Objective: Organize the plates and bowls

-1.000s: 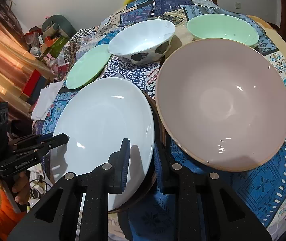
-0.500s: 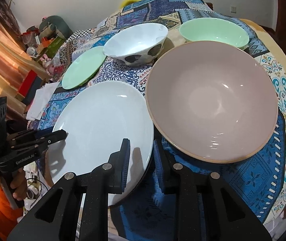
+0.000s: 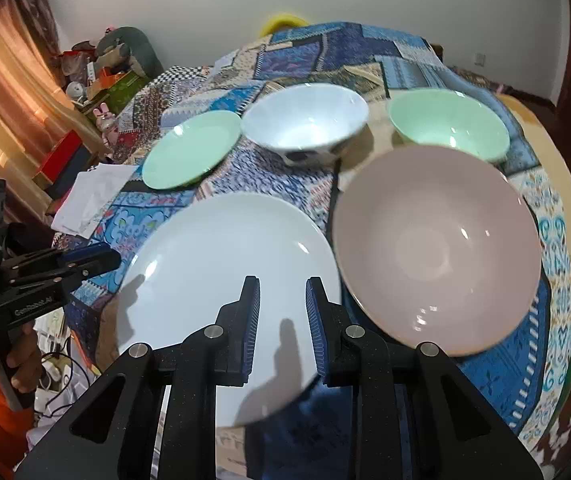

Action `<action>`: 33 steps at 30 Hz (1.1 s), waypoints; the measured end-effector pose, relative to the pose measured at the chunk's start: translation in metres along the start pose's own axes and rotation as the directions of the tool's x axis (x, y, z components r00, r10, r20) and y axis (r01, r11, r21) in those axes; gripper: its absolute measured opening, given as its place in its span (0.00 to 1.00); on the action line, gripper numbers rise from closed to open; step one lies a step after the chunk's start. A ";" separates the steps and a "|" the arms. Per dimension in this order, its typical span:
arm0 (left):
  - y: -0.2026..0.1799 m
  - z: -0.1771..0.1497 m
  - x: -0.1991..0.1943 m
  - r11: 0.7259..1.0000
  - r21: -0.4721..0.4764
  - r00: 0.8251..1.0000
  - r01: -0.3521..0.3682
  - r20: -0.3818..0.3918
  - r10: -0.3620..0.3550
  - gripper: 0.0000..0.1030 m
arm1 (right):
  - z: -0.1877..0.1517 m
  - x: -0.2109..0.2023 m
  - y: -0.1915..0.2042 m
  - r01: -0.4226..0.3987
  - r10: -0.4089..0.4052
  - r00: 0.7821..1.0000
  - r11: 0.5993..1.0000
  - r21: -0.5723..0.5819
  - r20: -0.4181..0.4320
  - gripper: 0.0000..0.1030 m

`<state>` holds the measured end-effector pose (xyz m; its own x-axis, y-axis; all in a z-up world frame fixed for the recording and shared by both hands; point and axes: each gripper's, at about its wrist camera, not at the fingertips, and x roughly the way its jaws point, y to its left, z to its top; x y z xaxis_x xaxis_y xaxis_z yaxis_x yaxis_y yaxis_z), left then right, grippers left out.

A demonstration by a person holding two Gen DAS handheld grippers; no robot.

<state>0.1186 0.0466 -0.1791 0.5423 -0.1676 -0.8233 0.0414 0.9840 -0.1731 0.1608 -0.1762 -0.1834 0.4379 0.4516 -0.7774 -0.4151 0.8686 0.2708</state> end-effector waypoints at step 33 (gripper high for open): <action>0.145 0.081 0.015 0.971 -0.202 0.986 -0.126 0.083 0.145 0.73 | 0.159 0.106 0.075 0.009 -0.016 0.999 0.985 -0.171 -0.043 0.42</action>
<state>0.2003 0.1919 -0.1729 0.6105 -0.0173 -0.7918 -0.1979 0.9647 -0.1736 0.3032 -0.0310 -0.1551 0.4099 0.4281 -0.8054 -0.5418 0.8246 0.1625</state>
